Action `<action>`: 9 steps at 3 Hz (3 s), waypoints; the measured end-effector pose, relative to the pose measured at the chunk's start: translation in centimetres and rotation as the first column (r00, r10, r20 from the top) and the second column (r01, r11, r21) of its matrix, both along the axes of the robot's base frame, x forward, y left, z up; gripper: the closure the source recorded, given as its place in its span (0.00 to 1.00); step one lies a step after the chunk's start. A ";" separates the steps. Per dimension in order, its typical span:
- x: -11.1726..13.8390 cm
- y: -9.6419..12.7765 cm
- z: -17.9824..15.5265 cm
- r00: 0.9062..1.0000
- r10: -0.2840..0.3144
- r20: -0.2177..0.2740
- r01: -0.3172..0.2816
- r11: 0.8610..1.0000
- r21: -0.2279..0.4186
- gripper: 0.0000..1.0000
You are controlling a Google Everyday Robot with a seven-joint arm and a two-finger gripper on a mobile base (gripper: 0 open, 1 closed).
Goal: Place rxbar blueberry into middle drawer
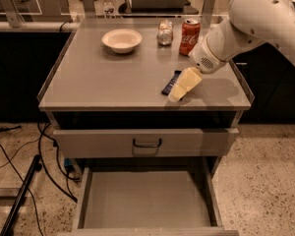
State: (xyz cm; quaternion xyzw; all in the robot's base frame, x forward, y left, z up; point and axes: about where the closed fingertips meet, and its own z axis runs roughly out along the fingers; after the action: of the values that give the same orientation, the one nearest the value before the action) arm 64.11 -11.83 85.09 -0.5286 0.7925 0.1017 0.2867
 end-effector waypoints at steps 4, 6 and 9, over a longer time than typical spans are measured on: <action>2.1 0.2 -3.7 0.998 -0.037 -0.059 0.036 0.999 -0.003 0.17; 2.2 0.1 -3.3 0.997 -0.038 -0.064 0.038 0.999 -0.007 0.63; 2.2 0.1 -2.4 0.997 -0.038 -0.064 0.038 0.999 -0.007 1.00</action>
Offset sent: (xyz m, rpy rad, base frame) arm 0.0226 0.0032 -0.0269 0.0111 0.0421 -0.0343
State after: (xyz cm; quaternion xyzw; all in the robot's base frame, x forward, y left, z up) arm 66.27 -11.68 82.65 -0.5107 0.8115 0.1108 0.2616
